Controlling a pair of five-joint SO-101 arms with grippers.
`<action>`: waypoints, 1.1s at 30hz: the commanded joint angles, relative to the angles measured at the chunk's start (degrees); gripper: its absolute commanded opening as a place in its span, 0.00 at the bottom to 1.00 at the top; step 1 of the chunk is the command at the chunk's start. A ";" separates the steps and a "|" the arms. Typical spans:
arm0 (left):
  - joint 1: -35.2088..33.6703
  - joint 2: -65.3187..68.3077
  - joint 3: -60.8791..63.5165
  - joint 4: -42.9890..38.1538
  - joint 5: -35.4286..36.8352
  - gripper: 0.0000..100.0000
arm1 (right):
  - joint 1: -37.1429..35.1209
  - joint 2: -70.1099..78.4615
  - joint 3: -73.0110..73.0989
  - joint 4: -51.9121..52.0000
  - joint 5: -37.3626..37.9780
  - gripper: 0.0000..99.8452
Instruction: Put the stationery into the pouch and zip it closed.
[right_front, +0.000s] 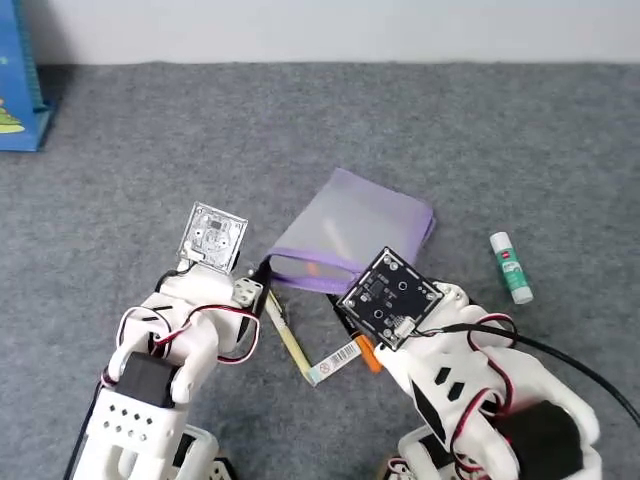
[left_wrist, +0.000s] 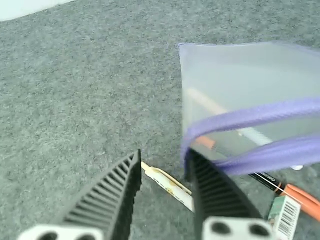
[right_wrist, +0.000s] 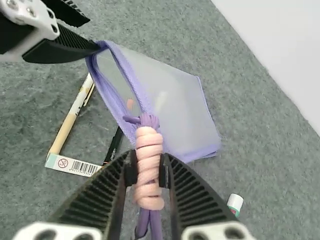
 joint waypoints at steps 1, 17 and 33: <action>0.88 0.00 -0.57 -1.85 -0.35 0.23 | -0.40 -0.40 -0.44 -0.31 -0.62 0.01; 3.60 -0.18 -3.21 0.97 1.41 0.23 | -0.40 -0.40 -0.44 -0.48 -0.62 0.01; 3.87 0.09 -6.46 4.13 1.76 0.23 | -0.31 -0.48 -0.70 -0.84 -0.62 0.01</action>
